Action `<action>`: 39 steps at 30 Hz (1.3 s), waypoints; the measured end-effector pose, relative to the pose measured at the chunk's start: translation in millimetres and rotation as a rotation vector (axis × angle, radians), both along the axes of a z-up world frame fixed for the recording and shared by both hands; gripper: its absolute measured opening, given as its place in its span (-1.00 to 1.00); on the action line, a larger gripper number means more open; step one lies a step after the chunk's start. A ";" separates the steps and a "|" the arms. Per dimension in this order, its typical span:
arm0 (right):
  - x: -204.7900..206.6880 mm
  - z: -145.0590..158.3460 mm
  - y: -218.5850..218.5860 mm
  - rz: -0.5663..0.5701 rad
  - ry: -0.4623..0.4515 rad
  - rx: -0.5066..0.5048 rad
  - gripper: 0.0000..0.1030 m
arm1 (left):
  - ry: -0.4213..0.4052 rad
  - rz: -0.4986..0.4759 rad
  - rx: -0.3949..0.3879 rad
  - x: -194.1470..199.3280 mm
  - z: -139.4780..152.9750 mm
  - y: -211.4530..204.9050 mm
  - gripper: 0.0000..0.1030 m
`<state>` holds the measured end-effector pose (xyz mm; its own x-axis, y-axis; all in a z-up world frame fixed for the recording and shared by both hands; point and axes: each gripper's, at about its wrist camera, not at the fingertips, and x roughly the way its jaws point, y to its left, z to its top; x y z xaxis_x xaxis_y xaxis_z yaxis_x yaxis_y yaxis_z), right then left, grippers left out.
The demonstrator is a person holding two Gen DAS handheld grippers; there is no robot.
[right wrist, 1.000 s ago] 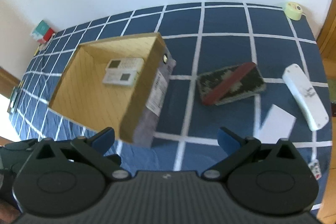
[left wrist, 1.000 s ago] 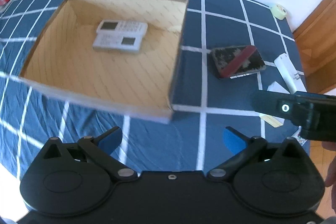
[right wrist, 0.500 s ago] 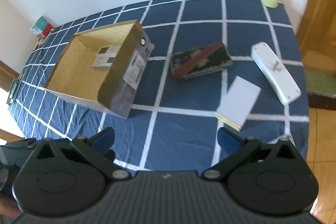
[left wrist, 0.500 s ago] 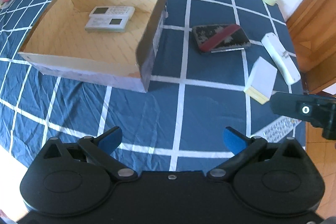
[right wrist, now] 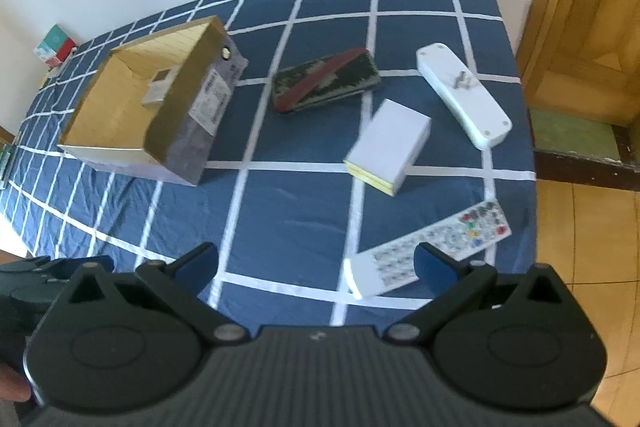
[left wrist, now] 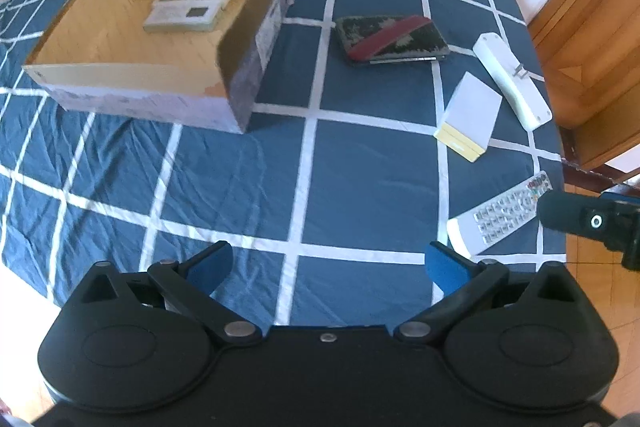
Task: Organize objects
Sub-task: 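Move the right gripper to the grey TV remote with coloured buttons, then close the right gripper on the grey TV remote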
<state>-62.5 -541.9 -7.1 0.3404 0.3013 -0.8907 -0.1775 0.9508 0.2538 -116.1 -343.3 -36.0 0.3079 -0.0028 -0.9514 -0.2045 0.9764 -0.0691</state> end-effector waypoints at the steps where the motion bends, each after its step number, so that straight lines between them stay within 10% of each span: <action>1: 2.0 -1.9 -5.0 0.003 0.002 -0.005 1.00 | 0.003 0.007 -0.005 0.4 -3.0 -4.2 1.00; 17: 62.3 -64.2 -82.9 0.160 0.118 -0.081 1.00 | 0.096 0.175 -0.087 24.3 -60.5 -87.0 1.00; 39: 105.4 -145.4 -83.7 0.286 0.264 -0.073 0.99 | 0.166 0.194 -0.157 64.7 -118.6 -129.9 1.00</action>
